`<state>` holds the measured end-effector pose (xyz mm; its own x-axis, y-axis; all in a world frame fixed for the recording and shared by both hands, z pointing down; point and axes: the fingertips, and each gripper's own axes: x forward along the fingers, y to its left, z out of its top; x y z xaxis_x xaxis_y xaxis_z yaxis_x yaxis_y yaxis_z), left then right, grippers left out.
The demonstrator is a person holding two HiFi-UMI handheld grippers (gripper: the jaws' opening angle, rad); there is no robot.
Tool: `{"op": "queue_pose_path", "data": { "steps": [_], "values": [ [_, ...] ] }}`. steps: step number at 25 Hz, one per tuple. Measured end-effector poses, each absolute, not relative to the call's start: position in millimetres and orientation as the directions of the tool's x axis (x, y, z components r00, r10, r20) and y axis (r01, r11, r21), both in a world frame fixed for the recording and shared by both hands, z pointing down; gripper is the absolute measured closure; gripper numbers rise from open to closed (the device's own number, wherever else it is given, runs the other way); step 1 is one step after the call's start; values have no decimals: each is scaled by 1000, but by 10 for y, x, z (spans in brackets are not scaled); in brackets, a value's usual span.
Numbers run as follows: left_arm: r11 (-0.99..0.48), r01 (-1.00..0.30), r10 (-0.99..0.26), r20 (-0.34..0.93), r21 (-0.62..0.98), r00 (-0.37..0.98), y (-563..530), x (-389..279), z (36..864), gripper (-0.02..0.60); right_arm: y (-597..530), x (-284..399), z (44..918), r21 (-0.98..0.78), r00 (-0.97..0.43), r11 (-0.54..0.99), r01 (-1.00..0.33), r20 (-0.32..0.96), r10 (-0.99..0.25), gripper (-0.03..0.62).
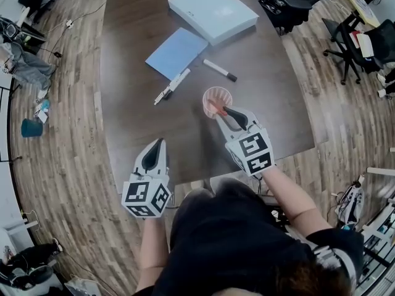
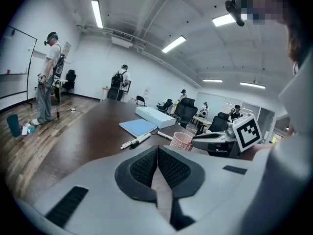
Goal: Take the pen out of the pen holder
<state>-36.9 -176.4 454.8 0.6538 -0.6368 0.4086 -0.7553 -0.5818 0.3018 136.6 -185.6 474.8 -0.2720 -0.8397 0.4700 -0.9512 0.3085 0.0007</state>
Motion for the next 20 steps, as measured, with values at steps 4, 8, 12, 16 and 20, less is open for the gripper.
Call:
{"op": "queue_pose_path", "data": {
  "steps": [4, 8, 12, 16, 20],
  "values": [
    [-577, -756, -637, 408, 309, 653, -1779, -391, 4562, 554, -1857, 1374, 4739, 12, -270, 310, -951, 461, -845, 503],
    [-577, -756, -642, 402, 309, 653, -1786, -419, 4539, 554, -1846, 1374, 4667, 23, -260, 301, -953, 442, -859, 505],
    [-580, -755, -646, 392, 307, 656, -1790, -421, 4494, 554, -1830, 1387, 4545, 37, -251, 293, -955, 420, -872, 505],
    [-584, -754, -652, 379, 302, 657, -1814, -430, 4452, 554, -1820, 1399, 4394, 52, -243, 286, -957, 392, -887, 505],
    [-580, -760, -669, 360, 295, 650, -1846, -486, 4366, 554, -1794, 1420, 4197, 68, -239, 280, -958, 358, -903, 505]
  ]
}}
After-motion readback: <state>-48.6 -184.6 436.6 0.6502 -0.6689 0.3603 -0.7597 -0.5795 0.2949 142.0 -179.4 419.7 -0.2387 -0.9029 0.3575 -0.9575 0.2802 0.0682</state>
